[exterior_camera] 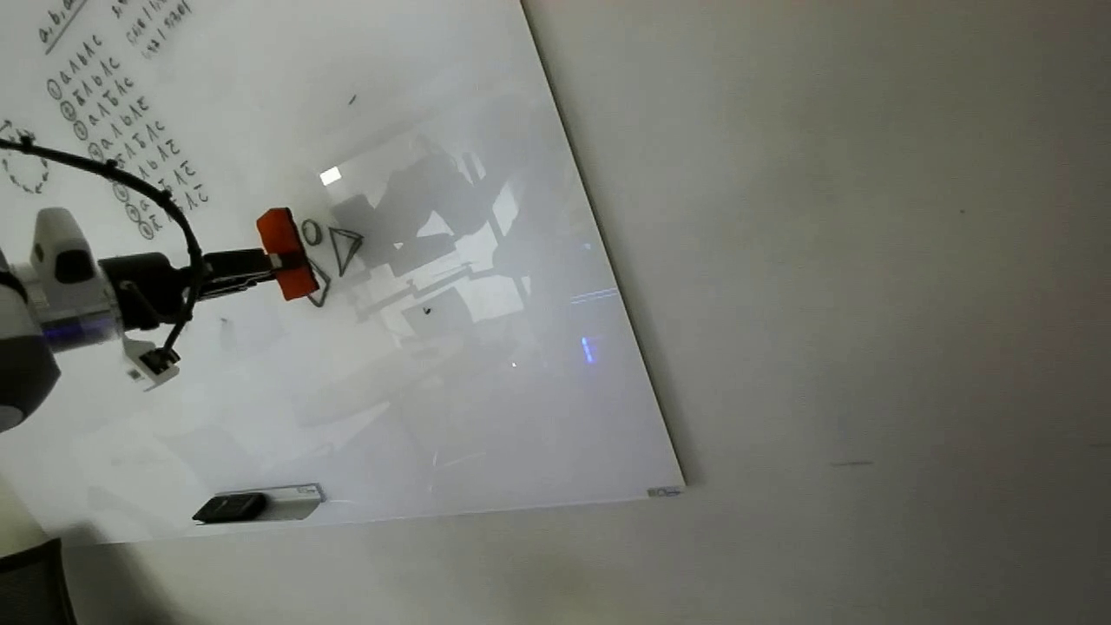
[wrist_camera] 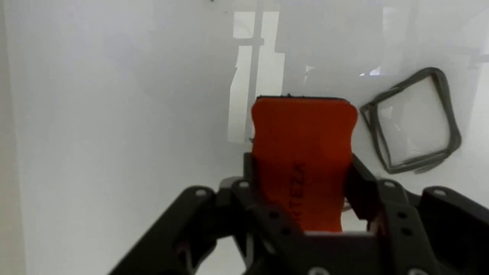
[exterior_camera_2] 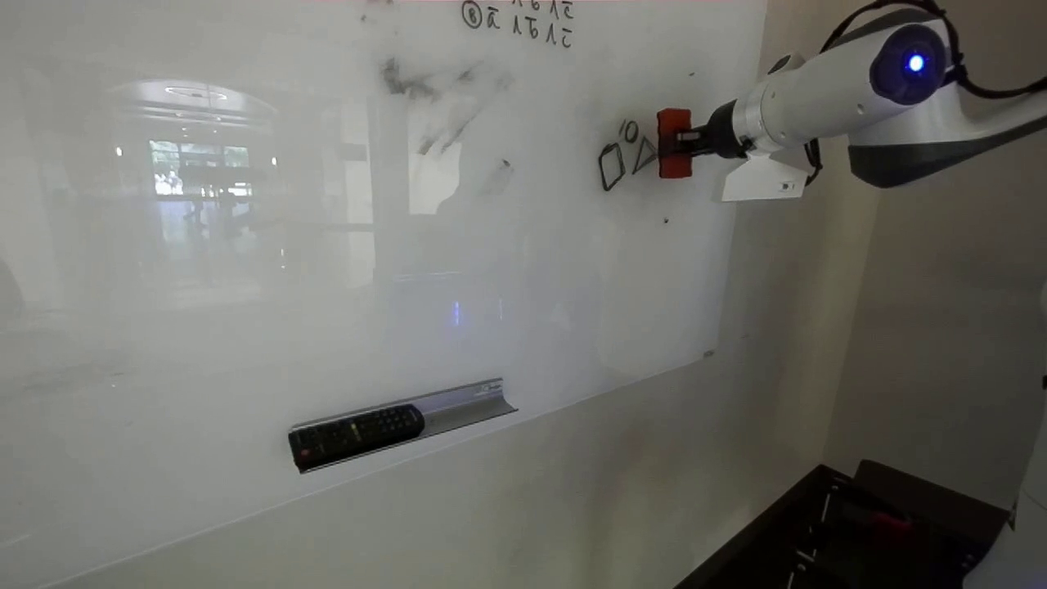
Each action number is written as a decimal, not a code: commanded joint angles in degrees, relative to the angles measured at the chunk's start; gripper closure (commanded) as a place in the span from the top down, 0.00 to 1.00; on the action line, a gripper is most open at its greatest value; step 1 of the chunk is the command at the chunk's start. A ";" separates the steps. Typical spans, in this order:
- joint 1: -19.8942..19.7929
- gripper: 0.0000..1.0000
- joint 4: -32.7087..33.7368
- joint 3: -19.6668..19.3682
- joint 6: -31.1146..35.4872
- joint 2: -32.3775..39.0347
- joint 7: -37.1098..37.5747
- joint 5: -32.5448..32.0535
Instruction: Wipe the writing on the board with the orange duster.
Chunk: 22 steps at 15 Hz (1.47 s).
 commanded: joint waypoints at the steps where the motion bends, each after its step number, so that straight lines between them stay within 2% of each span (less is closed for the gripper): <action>1: -1.41 0.31 4.01 -2.24 5.01 2.83 -0.10 -1.26; 3: 0.62 0.31 5.45 -5.94 9.78 3.16 -0.95 -4.08; 7: 2.03 0.31 8.61 -11.55 19.96 4.17 -0.59 -10.03; 12: 7.51 0.31 12.06 -17.85 23.42 3.95 3.22 -21.71; 15: 10.41 0.31 13.18 -21.45 23.80 4.84 2.87 -24.39; 16: 8.89 0.56 10.74 -19.88 22.14 2.96 1.83 -22.25; 19: 10.00 0.56 11.11 -21.35 22.14 3.41 1.79 -22.79; 20: 10.01 0.31 11.18 -21.37 22.14 3.43 1.79 -22.80; 22: 11.04 0.31 11.05 -22.49 21.36 2.88 3.32 -24.55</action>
